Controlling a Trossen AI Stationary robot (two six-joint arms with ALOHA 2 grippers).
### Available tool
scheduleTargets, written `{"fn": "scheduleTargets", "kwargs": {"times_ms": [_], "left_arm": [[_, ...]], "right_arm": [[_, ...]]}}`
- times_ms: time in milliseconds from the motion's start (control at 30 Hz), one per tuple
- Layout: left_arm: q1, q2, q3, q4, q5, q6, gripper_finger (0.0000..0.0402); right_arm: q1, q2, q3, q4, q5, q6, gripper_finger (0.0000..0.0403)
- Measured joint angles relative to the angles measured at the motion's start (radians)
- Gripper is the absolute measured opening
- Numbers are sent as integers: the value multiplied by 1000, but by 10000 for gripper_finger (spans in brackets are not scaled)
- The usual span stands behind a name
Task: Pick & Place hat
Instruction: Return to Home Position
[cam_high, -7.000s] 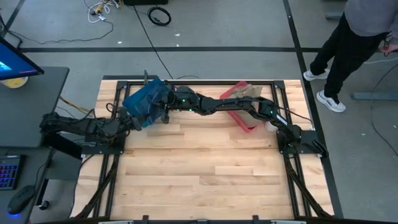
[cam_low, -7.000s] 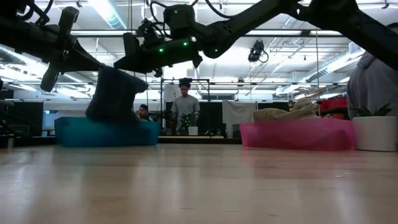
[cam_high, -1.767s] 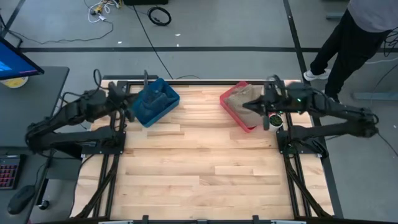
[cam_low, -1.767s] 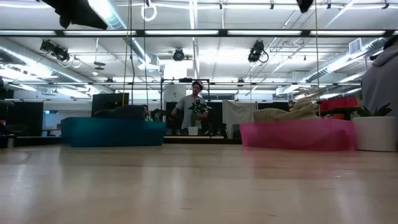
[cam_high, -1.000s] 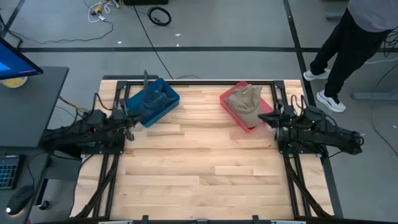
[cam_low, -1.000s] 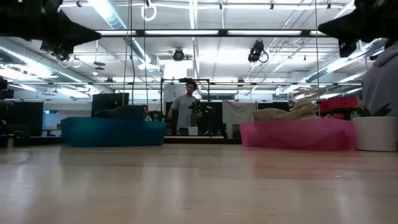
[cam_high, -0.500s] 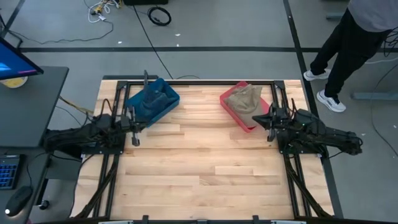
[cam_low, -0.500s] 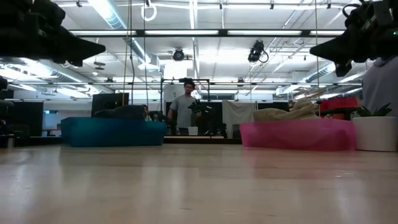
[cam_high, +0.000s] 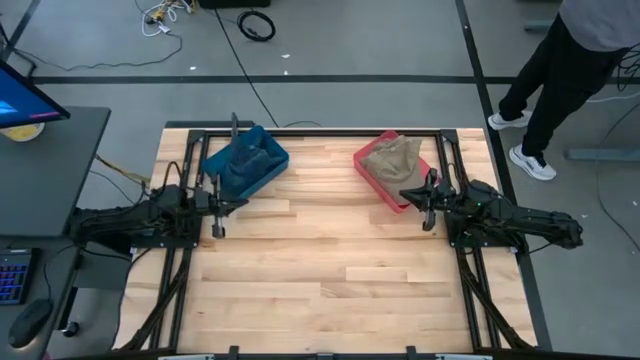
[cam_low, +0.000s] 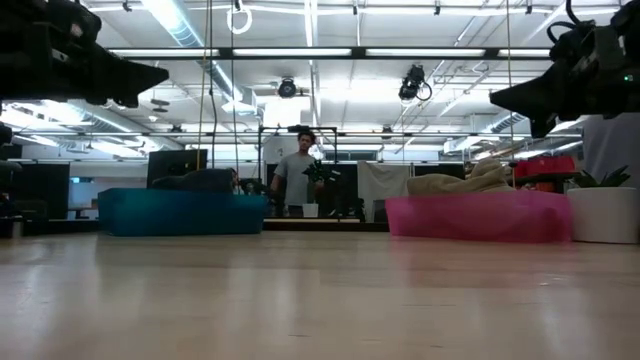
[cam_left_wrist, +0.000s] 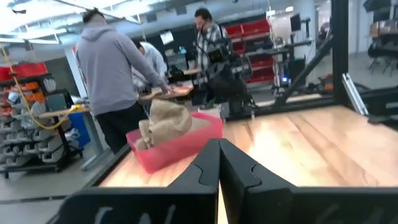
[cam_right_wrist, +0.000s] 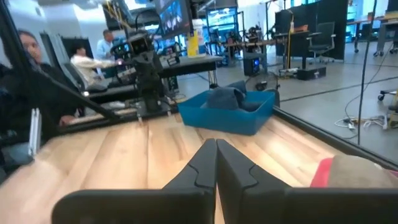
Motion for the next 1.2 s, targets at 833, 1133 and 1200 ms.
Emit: {"fn": "scheduleTargets", "kwargs": {"times_ms": [833,1133,1200], "left_arm": [[1,2,0,-100,-4,-192,3],[1,2,0,-103,-4,-192,3],[1,2,0,-103,-4,-192,3]], "right_arm": [[0,4,1,-10,-1,-15,9],[0,4,1,-10,-1,-15,9],[0,4,1,-10,-1,-15,9]]}}
